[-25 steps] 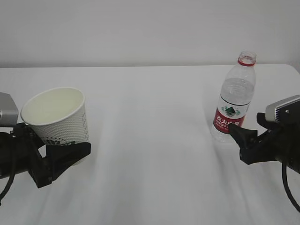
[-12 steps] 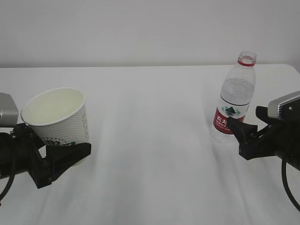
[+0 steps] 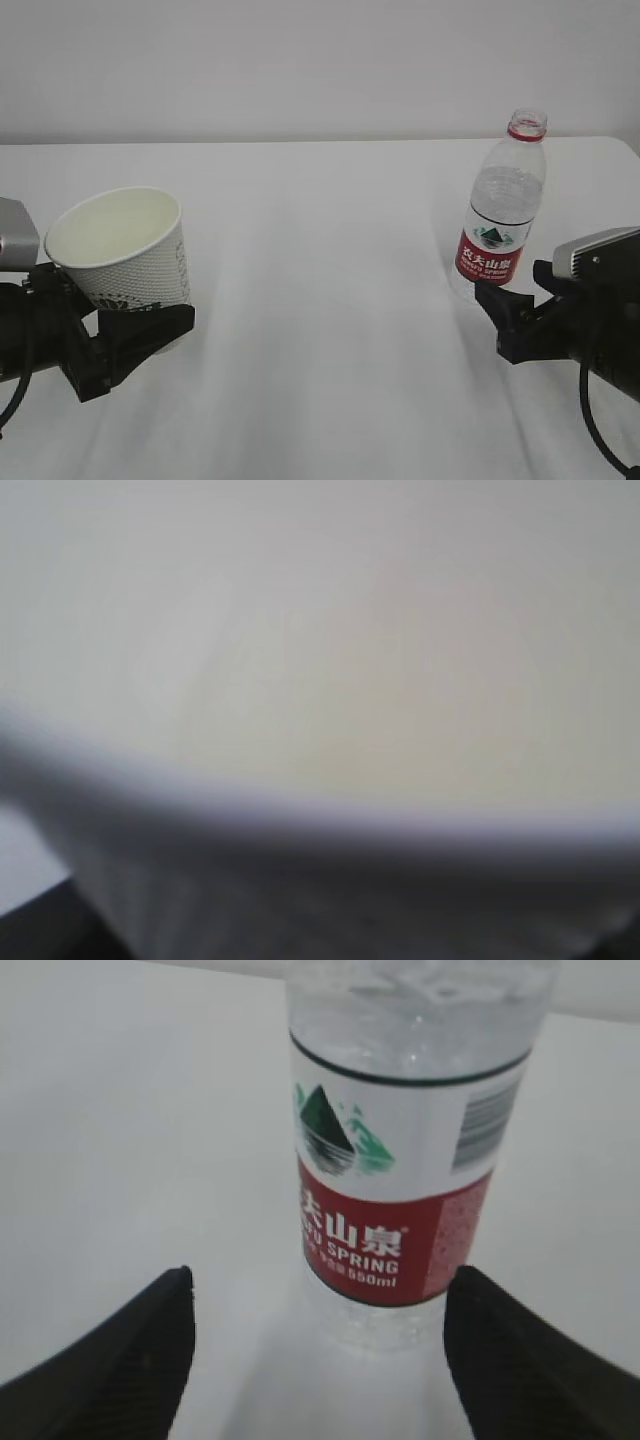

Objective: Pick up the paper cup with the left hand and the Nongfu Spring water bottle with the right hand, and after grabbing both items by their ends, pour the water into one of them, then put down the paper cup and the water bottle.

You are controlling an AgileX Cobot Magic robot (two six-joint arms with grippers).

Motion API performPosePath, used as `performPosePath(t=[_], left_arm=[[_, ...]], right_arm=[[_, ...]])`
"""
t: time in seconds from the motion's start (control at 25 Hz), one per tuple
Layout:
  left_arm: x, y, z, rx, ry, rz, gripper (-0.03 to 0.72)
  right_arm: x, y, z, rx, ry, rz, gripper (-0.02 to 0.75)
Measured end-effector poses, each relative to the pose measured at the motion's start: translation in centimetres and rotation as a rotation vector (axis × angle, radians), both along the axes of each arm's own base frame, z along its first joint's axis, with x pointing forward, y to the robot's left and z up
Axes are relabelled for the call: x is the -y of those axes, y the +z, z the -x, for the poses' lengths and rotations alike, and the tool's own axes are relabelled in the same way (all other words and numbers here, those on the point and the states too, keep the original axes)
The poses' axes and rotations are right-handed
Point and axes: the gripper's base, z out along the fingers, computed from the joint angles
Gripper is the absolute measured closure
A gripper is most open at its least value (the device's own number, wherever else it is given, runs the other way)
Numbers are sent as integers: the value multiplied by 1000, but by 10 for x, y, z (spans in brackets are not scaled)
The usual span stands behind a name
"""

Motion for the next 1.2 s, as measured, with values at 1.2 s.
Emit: performPosePath(t=[1.2], left_arm=[[-1,0,-2,-2,22,8,118]], right_arm=[[-1,0,-36,60,-73,-36,148]])
